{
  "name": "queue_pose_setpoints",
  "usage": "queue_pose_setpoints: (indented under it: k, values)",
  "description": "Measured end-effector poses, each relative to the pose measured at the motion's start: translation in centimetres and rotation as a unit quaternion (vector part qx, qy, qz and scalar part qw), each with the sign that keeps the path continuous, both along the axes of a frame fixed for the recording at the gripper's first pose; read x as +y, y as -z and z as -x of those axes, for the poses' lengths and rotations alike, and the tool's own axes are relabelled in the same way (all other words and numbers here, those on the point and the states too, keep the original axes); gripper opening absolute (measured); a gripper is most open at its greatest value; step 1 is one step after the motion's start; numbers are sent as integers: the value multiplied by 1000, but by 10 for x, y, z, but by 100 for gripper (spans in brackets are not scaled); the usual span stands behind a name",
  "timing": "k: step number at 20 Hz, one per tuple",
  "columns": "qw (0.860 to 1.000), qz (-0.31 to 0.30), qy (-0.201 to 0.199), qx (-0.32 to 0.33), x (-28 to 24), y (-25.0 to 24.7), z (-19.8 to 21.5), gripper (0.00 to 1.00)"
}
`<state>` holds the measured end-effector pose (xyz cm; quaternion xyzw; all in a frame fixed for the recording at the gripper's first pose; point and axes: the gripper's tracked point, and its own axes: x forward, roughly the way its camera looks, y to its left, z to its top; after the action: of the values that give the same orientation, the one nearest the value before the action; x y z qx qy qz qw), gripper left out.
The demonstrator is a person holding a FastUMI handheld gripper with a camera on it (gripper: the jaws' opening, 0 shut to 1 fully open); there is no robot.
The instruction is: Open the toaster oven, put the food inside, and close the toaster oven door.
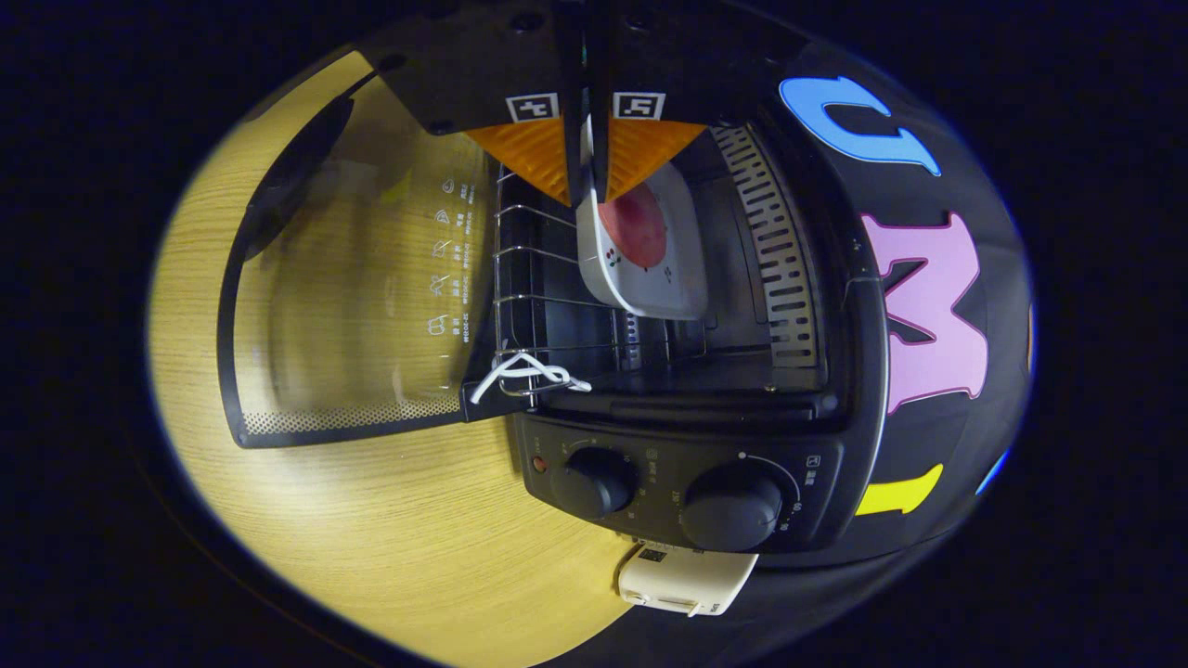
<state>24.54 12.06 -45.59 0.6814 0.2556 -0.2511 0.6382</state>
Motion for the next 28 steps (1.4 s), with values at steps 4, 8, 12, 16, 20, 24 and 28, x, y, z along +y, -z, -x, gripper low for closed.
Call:
queue_pose_setpoints:
  k: [4, 8, 12, 16, 20, 24, 28]
  values:
    - [999, -18, -30, -23, 19, -11, 7, 27]
    - [997, 4, -76, -15, 27, -38, 37, 82]
    - [982, 36, -184, 2, 45, -68, 79, 96]
    - [926, 197, -322, -24, 38, -81, 116, 98]
    - [798, 403, -449, 1, 16, -64, 160, 98]
    - [722, 472, -506, 18, 16, -39, 188, 99]
    - [678, 500, -536, 45, 17, -11, 197, 99]
